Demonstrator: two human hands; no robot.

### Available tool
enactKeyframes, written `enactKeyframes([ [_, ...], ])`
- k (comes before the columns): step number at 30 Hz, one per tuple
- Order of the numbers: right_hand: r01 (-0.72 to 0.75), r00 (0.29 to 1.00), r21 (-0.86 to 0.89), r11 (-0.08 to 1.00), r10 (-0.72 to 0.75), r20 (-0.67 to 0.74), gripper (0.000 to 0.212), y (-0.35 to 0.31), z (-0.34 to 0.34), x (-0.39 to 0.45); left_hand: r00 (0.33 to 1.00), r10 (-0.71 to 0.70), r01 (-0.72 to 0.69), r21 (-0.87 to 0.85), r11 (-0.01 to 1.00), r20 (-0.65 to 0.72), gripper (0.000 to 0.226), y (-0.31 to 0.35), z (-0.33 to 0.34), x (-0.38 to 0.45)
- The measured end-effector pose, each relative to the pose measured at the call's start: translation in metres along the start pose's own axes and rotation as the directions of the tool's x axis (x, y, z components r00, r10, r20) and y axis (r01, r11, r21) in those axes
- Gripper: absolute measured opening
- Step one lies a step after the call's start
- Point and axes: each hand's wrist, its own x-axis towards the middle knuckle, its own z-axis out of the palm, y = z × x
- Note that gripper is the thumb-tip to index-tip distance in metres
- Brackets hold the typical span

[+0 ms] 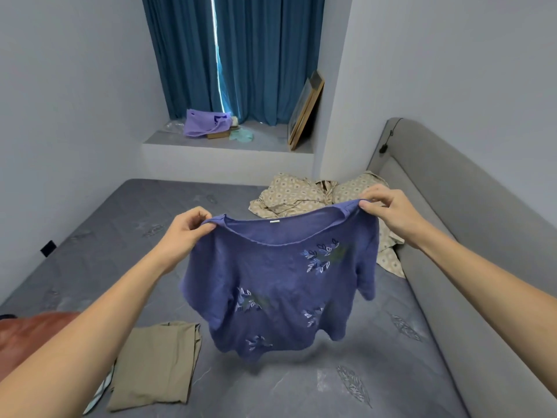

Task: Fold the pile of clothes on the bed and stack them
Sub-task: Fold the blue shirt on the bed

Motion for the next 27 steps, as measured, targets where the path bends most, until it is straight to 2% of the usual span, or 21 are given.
enactKeyframes([
  [4, -0.026, 0.996, 0.079, 0.997, 0.033, -0.088, 0.026, -0.005, 0.011, -0.003, 0.999, 0.038, -0.037, 0.025, 0.999, -0.037, 0.011, 0.01, 0.003, 0.003],
  [6, -0.044, 0.991, 0.077, 0.996, 0.053, -0.119, 0.031, -0.008, 0.017, -0.003, 0.995, 0.082, -0.077, 0.09, 0.993, -0.053, 0.014, 0.016, 0.005, 0.005],
  [10, 0.007, 1.0, -0.119, 0.993, -0.004, 0.026, 0.022, -0.012, 0.021, -0.007, 0.984, 0.132, -0.11, 0.169, 0.979, -0.12, 0.017, 0.025, 0.008, 0.009],
  [12, -0.008, 0.997, -0.161, 0.987, 0.02, 0.072, 0.022, -0.012, 0.019, -0.01, 0.985, 0.127, -0.106, 0.164, 0.981, -0.121, 0.017, 0.026, 0.004, 0.013],
  [14, -0.024, 0.999, -0.129, 0.991, 0.028, 0.031, 0.03, -0.012, 0.019, -0.014, 0.989, 0.125, -0.109, 0.167, 0.98, -0.084, 0.02, 0.024, -0.002, 0.017],
  [18, -0.041, 0.988, -0.034, 0.999, 0.036, -0.15, 0.039, -0.015, 0.023, -0.026, 0.991, 0.13, -0.124, 0.182, 0.975, -0.023, 0.031, 0.023, -0.008, 0.021],
  [20, -0.055, 0.983, -0.04, 0.998, 0.048, -0.175, 0.041, -0.013, 0.026, -0.036, 0.99, 0.141, -0.138, 0.169, 0.976, -0.007, 0.037, 0.021, -0.005, 0.018],
  [27, -0.078, 0.979, -0.095, 0.992, 0.058, -0.196, 0.023, 0.006, 0.023, -0.08, 0.994, 0.112, -0.113, 0.138, 0.984, 0.022, 0.034, 0.016, 0.019, -0.019],
])
